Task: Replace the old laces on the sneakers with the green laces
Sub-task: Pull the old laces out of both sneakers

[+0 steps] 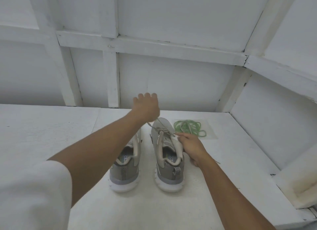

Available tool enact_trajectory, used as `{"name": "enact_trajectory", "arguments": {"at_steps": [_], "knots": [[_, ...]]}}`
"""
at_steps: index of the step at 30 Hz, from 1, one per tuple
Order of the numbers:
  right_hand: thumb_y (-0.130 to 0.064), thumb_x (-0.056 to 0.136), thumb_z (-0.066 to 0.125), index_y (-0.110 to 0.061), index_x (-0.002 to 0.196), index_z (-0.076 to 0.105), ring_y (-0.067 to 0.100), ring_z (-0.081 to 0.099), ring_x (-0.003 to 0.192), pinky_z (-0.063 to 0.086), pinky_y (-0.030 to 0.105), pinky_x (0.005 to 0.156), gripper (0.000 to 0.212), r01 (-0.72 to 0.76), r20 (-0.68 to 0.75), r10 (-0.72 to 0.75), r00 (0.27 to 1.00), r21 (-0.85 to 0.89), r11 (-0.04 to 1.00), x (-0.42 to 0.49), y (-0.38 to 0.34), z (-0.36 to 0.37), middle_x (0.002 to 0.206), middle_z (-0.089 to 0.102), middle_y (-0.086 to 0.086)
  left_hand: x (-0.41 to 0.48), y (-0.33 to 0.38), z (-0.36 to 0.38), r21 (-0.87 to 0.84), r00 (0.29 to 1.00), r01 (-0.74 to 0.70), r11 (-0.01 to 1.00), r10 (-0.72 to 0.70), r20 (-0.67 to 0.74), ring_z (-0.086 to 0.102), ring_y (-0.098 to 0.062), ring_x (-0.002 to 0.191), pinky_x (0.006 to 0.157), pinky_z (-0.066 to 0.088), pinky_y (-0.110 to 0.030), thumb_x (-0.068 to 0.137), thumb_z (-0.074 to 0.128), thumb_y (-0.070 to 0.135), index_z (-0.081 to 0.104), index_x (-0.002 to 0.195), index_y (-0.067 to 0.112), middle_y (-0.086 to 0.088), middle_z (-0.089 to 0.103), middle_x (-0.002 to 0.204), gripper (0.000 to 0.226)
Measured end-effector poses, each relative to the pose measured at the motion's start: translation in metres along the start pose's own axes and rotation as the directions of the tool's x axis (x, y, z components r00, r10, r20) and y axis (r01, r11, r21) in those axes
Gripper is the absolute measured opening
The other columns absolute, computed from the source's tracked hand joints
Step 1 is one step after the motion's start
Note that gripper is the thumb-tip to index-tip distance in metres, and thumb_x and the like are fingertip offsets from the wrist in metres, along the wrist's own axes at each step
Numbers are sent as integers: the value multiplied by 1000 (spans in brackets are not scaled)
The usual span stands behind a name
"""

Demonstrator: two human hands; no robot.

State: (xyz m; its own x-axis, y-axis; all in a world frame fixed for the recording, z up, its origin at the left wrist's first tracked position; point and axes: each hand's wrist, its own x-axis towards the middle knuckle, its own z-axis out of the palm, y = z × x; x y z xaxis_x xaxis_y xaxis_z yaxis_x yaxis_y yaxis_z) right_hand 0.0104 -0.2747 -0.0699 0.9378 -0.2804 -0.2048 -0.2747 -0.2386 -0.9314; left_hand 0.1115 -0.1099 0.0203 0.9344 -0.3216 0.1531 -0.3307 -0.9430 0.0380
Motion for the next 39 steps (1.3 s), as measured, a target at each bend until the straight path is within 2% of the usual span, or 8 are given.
{"name": "enact_trajectory", "arguments": {"at_steps": [2, 5, 11, 23, 30, 35, 37, 39], "knots": [[-15, 97, 44, -26, 112, 69, 17, 63, 105, 51, 43, 97, 31, 11, 0, -11, 1000, -21, 1000, 0, 0, 0, 115, 67, -1, -8, 22, 14, -40, 982, -175, 984, 178, 66, 44, -31, 123, 99, 36, -42, 96, 46, 37, 43, 137, 16, -10, 51, 133, 46], [-15, 98, 42, -22, 119, 67, 15, 60, 109, 50, 39, 99, 33, 20, -2, -20, 1000, -45, 999, -1, 0, -1, 116, 64, -3, -21, 49, 37, -19, 925, -324, 946, 321, 205, 50, -26, 117, 97, 34, -42, 94, 50, 35, 62, 119, 22, -4, 62, 118, 31], [-15, 98, 43, -21, 120, 68, 14, 62, 104, 52, 38, 96, 34, 25, -8, -25, 1000, -49, 999, 2, 2, -1, 115, 66, -2, -14, 44, 45, -10, 934, -312, 950, 308, 180, 54, -25, 109, 94, 33, -40, 92, 50, 16, 62, 106, 16, -4, 63, 107, 19], [-16, 96, 47, -20, 115, 70, 16, 62, 106, 49, 41, 99, 30, 27, -28, -28, 999, -45, 999, 4, 6, 1, 116, 67, -2, 30, -41, -40, -237, 981, -74, 969, 28, -190, 55, -35, 97, 82, 47, -42, 95, 43, 12, 51, 110, 2, -18, 54, 112, 20], [-14, 97, 46, -21, 112, 69, 13, 60, 105, 49, 31, 94, 29, 36, -39, -36, 999, -26, 999, 2, 4, 2, 114, 66, -4, 20, -42, -38, -395, 989, -85, 915, 29, -144, 58, -25, 89, 76, 50, -36, 89, 52, 16, 56, 111, 13, -8, 58, 108, 23], [-15, 97, 46, -19, 117, 69, 13, 60, 106, 49, 33, 96, 31, 38, -39, -40, 998, -49, 998, 0, 2, 1, 115, 65, -3, 0, -21, -26, -266, 994, -104, 958, 106, -6, 60, -27, 92, 81, 53, -37, 84, 60, 20, 62, 101, 16, -7, 60, 104, 18], [-16, 97, 46, -20, 117, 69, 13, 60, 106, 49, 34, 96, 31, 33, -43, -36, 998, -61, 998, 0, 2, 2, 116, 66, -3, -9, -10, -20, -92, 971, -135, 987, 150, 186, 59, -27, 86, 76, 51, -33, 86, 60, 18, 61, 85, 11, -5, 58, 87, 8], [-16, 97, 46, -19, 117, 69, 13, 59, 106, 49, 32, 94, 31, 28, -46, -31, 998, -60, 998, -1, 2, 2, 116, 66, -3, -20, 2, -20, 136, 851, -254, 958, 154, 502, 55, -22, 78, 76, 47, -30, 90, 58, 23, 60, 73, 11, 1, 53, 70, 21]]}}
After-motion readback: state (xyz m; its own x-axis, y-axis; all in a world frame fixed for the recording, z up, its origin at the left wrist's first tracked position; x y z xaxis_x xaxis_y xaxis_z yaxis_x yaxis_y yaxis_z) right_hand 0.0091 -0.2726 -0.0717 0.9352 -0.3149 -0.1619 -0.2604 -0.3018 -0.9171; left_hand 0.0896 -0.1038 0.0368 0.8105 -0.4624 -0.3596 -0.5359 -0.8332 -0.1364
